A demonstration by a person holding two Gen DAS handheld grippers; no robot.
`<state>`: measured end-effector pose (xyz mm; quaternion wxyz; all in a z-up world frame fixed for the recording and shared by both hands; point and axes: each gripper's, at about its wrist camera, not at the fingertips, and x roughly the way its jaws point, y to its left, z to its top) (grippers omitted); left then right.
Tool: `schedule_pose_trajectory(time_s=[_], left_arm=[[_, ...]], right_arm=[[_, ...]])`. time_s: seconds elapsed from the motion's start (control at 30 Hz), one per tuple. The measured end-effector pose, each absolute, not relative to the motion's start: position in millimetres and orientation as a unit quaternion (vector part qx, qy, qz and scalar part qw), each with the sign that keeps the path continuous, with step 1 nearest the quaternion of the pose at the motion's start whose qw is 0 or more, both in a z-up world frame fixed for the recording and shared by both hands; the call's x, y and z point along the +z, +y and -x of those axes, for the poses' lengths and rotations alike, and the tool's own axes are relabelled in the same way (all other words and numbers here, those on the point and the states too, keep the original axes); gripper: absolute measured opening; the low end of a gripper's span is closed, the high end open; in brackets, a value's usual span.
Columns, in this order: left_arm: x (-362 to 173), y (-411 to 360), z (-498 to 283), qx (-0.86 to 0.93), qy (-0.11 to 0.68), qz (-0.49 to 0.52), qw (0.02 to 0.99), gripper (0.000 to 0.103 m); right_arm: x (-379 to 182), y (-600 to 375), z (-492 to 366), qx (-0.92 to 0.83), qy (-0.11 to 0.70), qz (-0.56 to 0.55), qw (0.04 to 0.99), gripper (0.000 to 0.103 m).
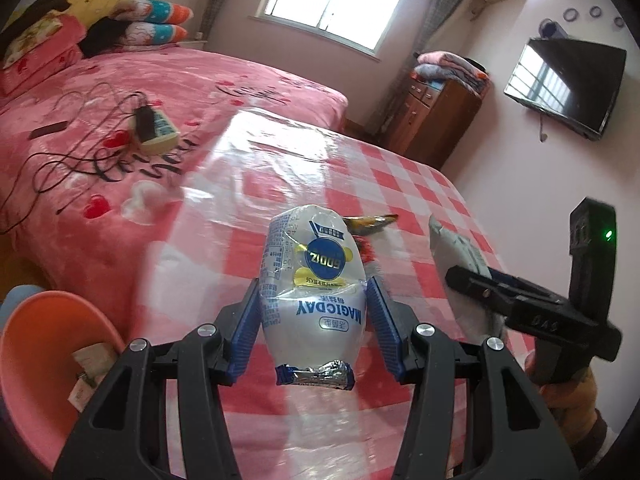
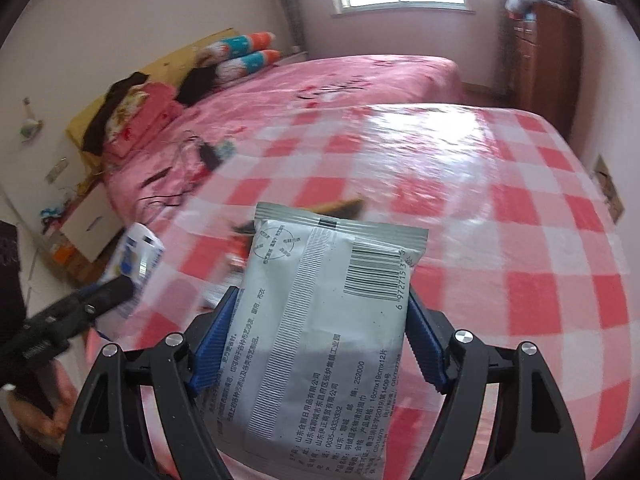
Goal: Collect trash
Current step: 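Carry the Magicday bag left and grey bag right over the pink bucket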
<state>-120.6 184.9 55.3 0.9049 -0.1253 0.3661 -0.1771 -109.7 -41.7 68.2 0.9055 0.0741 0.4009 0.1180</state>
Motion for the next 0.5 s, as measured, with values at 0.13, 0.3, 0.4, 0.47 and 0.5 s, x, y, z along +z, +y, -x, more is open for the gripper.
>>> schedule_pose_trajectory(time_s=[0.13,0.3,0.4,0.47,0.5], left_arm=[[50.9,214.3,125.8,-0.143,0.367,0.135,0.909,0.054],[40.4,256.4,132.3,-0.093,0.375,0.152,0.910,0.054],[29.2,284.3,138.0,-0.059,0.383,0.166,0.907,0.054],[21.6,304.8,141.7,-0.034,0.389,0.175,0.904,0.054],[19.2,312.9,143.6,-0.023,0.390,0.178,0.903,0.054]], right_arm=[[79.5,-2.4,99.7,0.167,0.401,-0.066,0.898,0.077],[89.3,56.6,91.9,0.238,0.399,-0.046,0.884,0.077],[90.4,93.8,90.1,0.274,0.397,-0.028,0.875,0.078],[89.5,115.6,89.4,0.295,0.399,-0.020,0.868,0.078],[89.0,129.2,90.1,0.305,0.399,-0.013,0.865,0.078]])
